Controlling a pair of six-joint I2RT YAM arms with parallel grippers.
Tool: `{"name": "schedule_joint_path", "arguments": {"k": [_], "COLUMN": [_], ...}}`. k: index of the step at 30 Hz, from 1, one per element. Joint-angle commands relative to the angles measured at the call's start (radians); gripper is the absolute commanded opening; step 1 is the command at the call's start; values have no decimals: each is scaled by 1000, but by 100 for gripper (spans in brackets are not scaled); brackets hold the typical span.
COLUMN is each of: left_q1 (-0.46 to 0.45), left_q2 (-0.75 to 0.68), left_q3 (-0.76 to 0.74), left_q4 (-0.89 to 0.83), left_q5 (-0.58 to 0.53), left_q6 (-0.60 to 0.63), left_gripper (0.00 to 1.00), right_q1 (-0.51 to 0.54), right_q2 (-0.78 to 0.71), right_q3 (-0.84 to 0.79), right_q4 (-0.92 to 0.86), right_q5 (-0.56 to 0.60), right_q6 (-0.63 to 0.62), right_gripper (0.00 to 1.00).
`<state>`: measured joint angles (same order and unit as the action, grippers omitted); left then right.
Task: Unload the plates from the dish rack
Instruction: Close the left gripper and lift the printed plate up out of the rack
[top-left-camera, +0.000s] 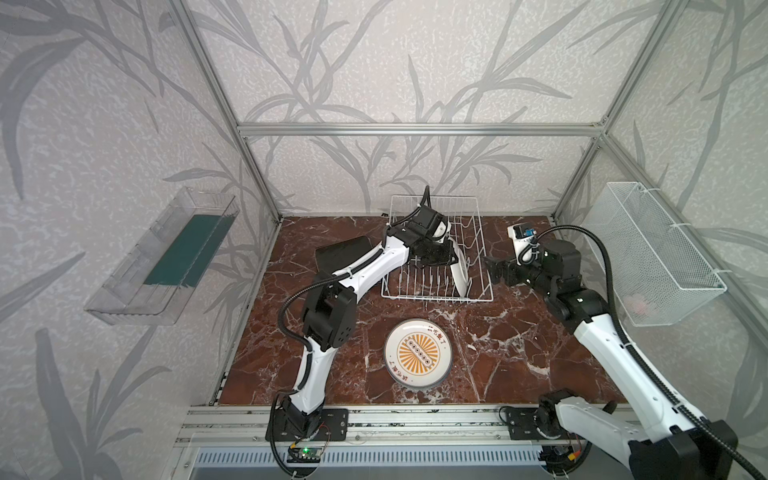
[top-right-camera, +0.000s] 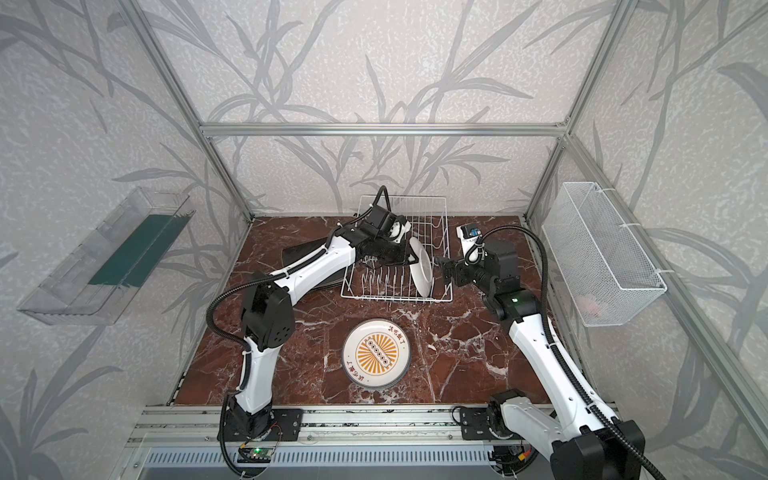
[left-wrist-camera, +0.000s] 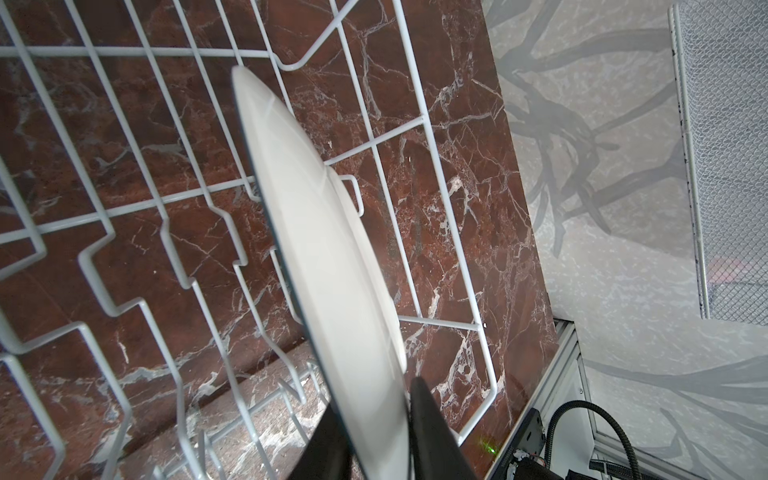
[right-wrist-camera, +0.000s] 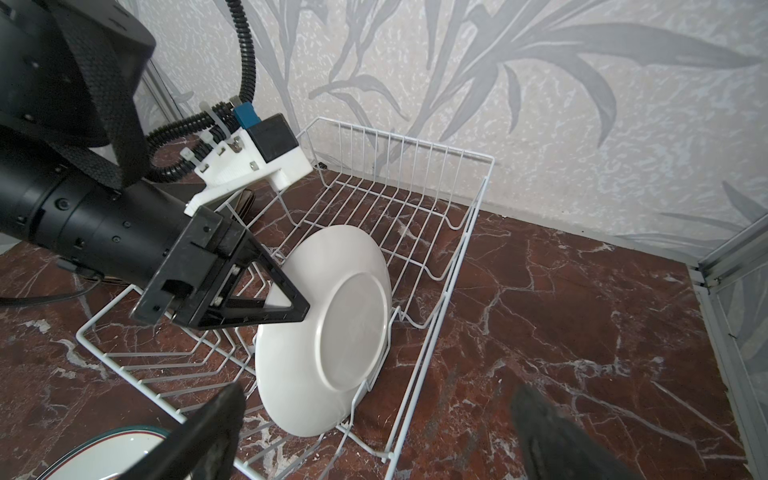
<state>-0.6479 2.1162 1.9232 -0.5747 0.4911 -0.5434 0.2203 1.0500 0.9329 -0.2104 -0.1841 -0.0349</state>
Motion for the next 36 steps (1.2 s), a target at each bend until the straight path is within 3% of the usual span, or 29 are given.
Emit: {"name": "schedule_joint_path", "arguments": {"k": [1, 14, 23, 36], "left_q1": [-4, -6, -4, -6], "left_q2": [-3, -13, -25, -51], "left_q3": [13, 4, 3, -35], "left_q4": [-14, 17, 34, 137], "left_q5": [-8, 7, 6, 51], "left_q6": [-15, -67, -89, -176], "left_gripper": [24, 17, 2, 0], "right_q1": [-6, -6, -6, -5], "right_q2": [-21, -21, -16, -16], "right_q3": [-11, -14, -14, -17], "right_q4": [9, 3, 6, 3], "right_q5": [-9, -13, -13, -11], "right_q6": [-10, -8, -11, -17], "right_gripper": [99, 99, 99, 99]}}
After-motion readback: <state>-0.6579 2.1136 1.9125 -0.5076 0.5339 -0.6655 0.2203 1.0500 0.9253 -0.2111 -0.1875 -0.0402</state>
